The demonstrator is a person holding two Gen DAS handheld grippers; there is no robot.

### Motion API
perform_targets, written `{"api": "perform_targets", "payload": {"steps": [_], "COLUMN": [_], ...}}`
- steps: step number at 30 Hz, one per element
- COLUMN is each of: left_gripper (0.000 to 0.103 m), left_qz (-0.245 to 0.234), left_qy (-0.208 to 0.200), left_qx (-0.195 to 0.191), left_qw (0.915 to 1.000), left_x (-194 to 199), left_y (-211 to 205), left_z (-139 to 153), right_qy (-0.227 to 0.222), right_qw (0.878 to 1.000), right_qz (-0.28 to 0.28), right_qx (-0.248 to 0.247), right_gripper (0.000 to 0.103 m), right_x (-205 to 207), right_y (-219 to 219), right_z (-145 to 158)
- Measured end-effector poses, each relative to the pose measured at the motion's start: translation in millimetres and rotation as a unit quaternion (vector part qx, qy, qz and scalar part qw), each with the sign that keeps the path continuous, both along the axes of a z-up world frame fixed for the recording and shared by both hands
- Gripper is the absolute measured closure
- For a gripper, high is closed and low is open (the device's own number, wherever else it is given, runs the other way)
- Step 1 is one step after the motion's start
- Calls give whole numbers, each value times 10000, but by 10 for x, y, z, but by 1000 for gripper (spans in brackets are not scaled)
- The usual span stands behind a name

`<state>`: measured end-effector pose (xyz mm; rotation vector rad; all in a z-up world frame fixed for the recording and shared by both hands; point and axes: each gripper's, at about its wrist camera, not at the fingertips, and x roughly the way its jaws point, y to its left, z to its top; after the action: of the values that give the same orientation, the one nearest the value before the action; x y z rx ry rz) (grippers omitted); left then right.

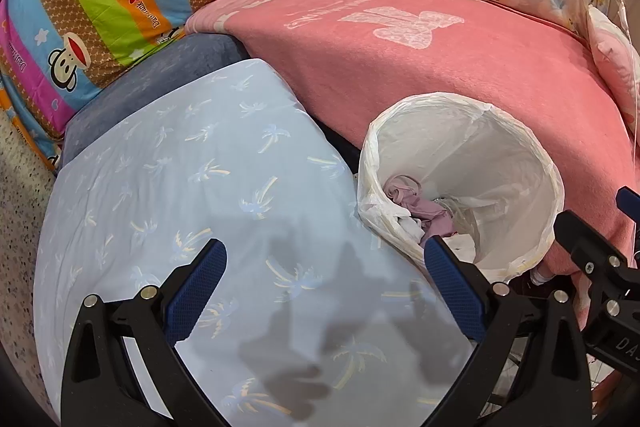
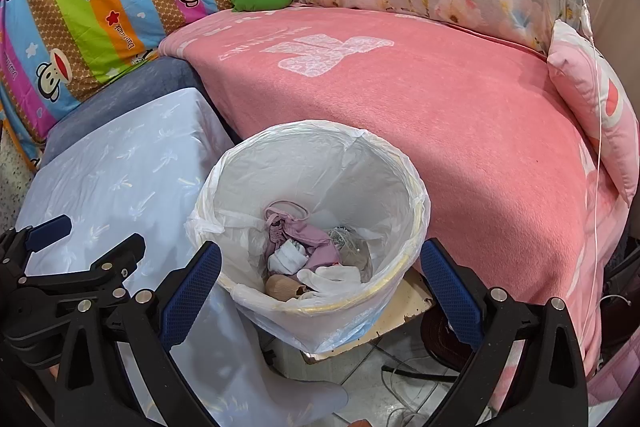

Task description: Collect trash

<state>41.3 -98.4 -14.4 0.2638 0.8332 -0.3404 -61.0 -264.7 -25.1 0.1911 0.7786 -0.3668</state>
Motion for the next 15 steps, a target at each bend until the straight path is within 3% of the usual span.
{"api": "perform_targets", "payload": {"steps": [15], "left_gripper": [8], "left_qz": [38], "left_qy": [17], "left_qx": [-23], "left_qw": [10000], "left_x": [-7], "left_y": [-16], "left_z": [7], "right_qy": [-18], "right_qw": [10000], "right_qz": [-23], "right_qx": [1], "right_gripper": [6], "right_x": [-34], "right_y": [-5], "right_z": [6]}}
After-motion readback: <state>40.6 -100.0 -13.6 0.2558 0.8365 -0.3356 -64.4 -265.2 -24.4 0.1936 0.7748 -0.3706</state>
